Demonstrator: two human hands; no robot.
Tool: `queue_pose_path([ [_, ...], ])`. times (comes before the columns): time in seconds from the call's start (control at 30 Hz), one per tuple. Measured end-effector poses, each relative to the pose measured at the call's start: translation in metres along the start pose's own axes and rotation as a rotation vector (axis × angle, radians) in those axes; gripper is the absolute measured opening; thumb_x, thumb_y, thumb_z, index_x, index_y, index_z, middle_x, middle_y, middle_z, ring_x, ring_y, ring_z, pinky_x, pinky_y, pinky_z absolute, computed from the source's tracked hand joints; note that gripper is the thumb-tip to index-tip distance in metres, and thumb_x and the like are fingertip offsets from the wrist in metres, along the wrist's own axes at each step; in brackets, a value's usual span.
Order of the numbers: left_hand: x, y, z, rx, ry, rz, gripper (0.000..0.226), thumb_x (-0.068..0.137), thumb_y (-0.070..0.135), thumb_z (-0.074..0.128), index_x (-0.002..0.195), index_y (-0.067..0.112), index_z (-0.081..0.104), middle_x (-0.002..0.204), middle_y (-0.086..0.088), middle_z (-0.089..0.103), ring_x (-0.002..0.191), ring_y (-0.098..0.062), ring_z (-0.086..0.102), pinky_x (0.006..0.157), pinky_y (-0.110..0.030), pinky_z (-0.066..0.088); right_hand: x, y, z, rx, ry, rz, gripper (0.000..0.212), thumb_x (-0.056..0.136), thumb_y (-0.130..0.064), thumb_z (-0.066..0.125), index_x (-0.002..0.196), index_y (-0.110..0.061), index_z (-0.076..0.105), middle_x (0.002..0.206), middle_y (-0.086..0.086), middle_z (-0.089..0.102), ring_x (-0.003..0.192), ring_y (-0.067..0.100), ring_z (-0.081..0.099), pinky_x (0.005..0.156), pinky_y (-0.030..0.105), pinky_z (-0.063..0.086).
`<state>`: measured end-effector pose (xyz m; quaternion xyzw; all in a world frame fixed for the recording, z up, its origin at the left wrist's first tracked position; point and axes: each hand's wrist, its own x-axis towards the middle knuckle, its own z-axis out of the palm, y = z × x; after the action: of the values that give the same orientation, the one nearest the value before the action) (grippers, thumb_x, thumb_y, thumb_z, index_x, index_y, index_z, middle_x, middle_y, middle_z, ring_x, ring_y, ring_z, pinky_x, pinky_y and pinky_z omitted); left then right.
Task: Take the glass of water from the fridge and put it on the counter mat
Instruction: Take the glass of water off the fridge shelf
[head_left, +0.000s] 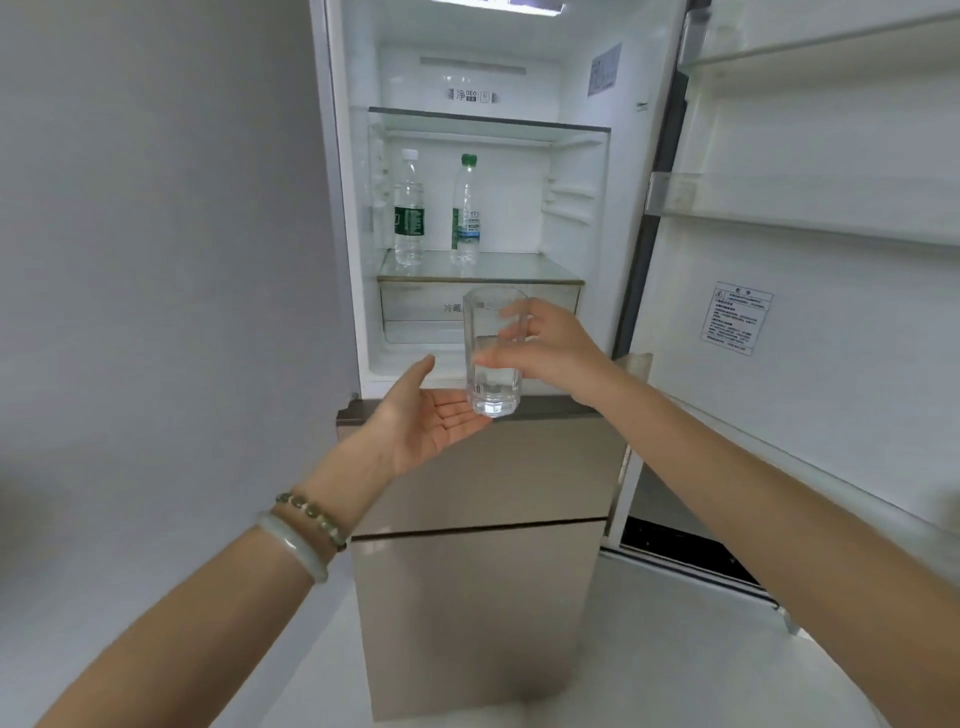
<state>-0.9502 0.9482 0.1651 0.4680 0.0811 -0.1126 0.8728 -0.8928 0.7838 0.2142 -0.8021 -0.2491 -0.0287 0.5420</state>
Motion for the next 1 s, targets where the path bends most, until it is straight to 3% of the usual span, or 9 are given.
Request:
queue_pose_path([
  [0.1, -0.038, -0.022, 0.001, 0.003, 0.019, -0.008, 0.07, 0.099, 0.05, 0.037, 0.112, -0.016, 0.056, 0.094, -0.027, 0.072, 0.08, -0.032, 0.074, 0.067, -0.034, 0.061, -0.039, -0.006, 0.006, -0.031, -0.048, 0.014, 0.058, 0.057, -0.034, 0.089, 0.106, -0.026, 0.059, 0.097, -0.005, 0.064, 0.09, 0.008, 0.064, 0.072, 0.026, 0.052],
  [0.37, -0.106, -0.054, 0.003, 0.054, 0.07, -0.03, 0.07, 0.099, 0.05, 0.037, 0.109, -0.016, 0.058, 0.099, -0.028, 0.07, 0.095, -0.034, 0.068, 0.08, -0.035, 0.058, -0.112, -0.03, 0.014, -0.112, -0.098, -0.021, 0.062, 0.049, -0.048, 0.086, 0.101, -0.035, 0.055, 0.098, -0.013, 0.065, 0.091, 0.001, 0.062, 0.081, 0.027, 0.052],
  [0.6, -0.13, -0.05, 0.004, 0.082, 0.068, -0.051, 0.071, 0.099, 0.05, 0.037, 0.109, -0.017, 0.058, 0.102, -0.03, 0.07, 0.094, -0.036, 0.07, 0.08, -0.037, 0.059, -0.133, -0.045, 0.019, -0.142, -0.058, -0.025, 0.064, 0.047, -0.053, 0.083, 0.102, -0.034, 0.055, 0.101, -0.013, 0.065, 0.095, 0.0, 0.06, 0.08, 0.027, 0.05],
  [0.83, -0.128, -0.052, 0.012, 0.084, -0.028, -0.083, 0.073, 0.099, 0.051, 0.034, 0.111, -0.017, 0.057, 0.106, -0.031, 0.068, 0.095, -0.035, 0.07, 0.08, -0.036, 0.058, -0.153, -0.053, 0.006, -0.157, 0.021, 0.007, 0.062, 0.053, -0.047, 0.087, 0.103, -0.024, 0.058, 0.102, -0.017, 0.063, 0.095, -0.002, 0.059, 0.079, 0.026, 0.051],
  [1.0, -0.118, -0.071, 0.034, 0.09, -0.145, -0.149, 0.073, 0.099, 0.052, 0.035, 0.106, -0.016, 0.059, 0.106, -0.031, 0.068, 0.091, -0.035, 0.072, 0.075, -0.036, 0.06, -0.182, -0.047, -0.018, -0.158, 0.11, 0.061, 0.063, 0.055, -0.043, 0.087, 0.107, -0.03, 0.056, 0.106, -0.013, 0.064, 0.098, 0.001, 0.059, 0.077, 0.021, 0.049],
])
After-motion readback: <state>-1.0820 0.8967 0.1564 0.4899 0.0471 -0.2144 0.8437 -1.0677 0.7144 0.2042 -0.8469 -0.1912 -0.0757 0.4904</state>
